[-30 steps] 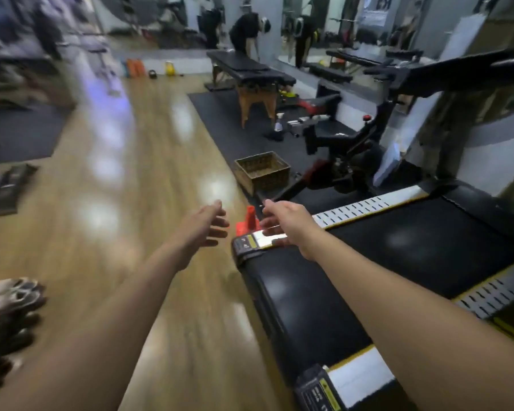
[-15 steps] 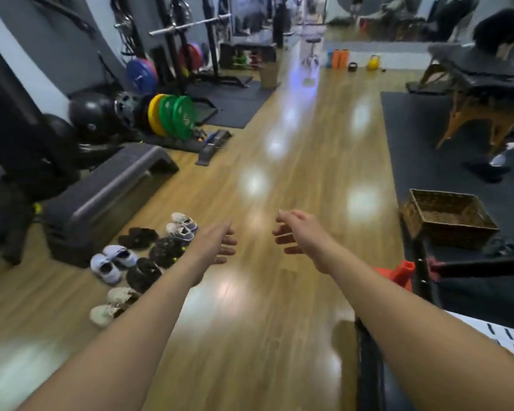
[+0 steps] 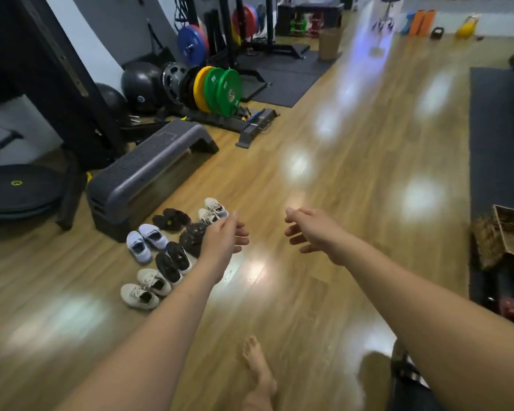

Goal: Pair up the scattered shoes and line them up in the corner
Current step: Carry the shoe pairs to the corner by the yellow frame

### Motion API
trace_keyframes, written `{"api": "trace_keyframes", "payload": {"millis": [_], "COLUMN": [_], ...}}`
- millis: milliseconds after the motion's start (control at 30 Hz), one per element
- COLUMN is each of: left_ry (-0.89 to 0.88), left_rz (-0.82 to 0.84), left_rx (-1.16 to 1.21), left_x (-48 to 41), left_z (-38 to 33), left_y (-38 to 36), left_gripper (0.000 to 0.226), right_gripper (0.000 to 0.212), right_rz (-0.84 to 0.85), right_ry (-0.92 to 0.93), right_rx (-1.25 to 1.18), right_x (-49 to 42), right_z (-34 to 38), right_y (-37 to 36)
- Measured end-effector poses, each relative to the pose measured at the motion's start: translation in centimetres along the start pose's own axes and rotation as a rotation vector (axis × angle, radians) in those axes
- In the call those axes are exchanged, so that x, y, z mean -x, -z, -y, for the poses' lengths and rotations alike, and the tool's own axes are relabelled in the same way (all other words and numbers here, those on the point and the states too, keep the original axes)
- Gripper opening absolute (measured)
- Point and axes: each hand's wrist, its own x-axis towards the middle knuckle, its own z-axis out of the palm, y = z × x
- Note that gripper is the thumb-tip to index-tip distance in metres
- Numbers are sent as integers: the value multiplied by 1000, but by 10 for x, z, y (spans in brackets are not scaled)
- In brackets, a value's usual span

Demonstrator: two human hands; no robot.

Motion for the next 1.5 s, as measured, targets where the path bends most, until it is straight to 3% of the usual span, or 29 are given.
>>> {"api": "trace_keyframes", "payload": {"millis": [400,567,767,1033,1333,1400,1500], "left_ry": [76,55,174,260,366,368,424], "left_rz": [93,-3,-119,-305,-535,-553,-579], "left_rx": [210,239,317,319,191,146,96], "left_x": [-173,-223,-270,-319,-396,-405,-416], "left_z": [-48,-60,-39,-16,-20,-15,-5], "left_y": [-7,36,97,134,104,89,77], "left_gripper": [35,35,26,38,27,19,26], "right_gripper": [36,33,33,36,31,31,26], "right_rz": [-18,4,146,326,507,516,476], "right_ry": [6,2,-124,-109,5,69,86], "right_rx": [137,152,200,205,342,395,432], "right_x": [-153,-207,-277,-378,-510,-539,-576], "right_z": [109,137,147,175,194,195,194], "right_y": [-35,-58,-88,-120,-126,-130,-140]}}
